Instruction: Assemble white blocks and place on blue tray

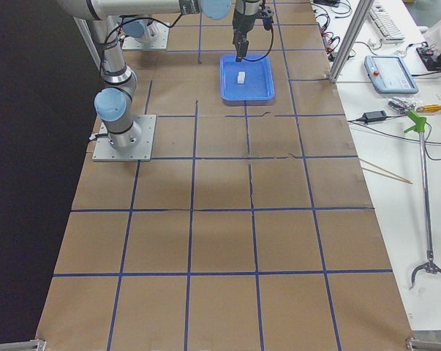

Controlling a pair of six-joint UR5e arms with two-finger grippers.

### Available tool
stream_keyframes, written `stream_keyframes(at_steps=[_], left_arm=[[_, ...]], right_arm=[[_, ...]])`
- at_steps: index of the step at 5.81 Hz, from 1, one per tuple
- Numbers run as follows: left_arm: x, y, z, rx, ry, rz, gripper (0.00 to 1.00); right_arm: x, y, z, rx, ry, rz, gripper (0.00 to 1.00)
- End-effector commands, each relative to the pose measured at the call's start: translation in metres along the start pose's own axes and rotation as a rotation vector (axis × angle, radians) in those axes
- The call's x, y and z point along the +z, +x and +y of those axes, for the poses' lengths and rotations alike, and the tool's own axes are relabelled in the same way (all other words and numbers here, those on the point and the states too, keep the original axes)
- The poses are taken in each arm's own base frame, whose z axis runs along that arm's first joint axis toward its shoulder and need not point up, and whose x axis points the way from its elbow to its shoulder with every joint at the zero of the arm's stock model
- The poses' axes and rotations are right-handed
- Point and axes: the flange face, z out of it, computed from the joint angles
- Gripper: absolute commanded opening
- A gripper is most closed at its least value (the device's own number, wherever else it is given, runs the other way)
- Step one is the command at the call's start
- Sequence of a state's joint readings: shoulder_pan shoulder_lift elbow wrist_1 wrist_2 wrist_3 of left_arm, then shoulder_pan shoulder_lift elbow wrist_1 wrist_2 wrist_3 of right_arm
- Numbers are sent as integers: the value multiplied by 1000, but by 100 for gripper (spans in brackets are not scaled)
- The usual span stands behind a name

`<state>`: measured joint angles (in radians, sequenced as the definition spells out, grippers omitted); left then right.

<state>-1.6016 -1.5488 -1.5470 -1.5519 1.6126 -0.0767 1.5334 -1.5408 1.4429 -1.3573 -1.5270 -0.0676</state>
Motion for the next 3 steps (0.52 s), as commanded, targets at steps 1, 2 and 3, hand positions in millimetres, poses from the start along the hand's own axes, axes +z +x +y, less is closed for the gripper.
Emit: stream_keyframes(at_steps=[1, 2, 3], left_arm=[[1, 1, -1, 1, 0, 0, 99], [2, 2, -1, 3, -3, 0, 99], [1, 1, -1, 0, -2, 0, 99]], right_arm=[[-16, -13, 26, 133, 6, 17, 100], [-12, -20, 27, 126, 0, 27, 100], [-8, -20, 23, 124, -7, 23, 100]])
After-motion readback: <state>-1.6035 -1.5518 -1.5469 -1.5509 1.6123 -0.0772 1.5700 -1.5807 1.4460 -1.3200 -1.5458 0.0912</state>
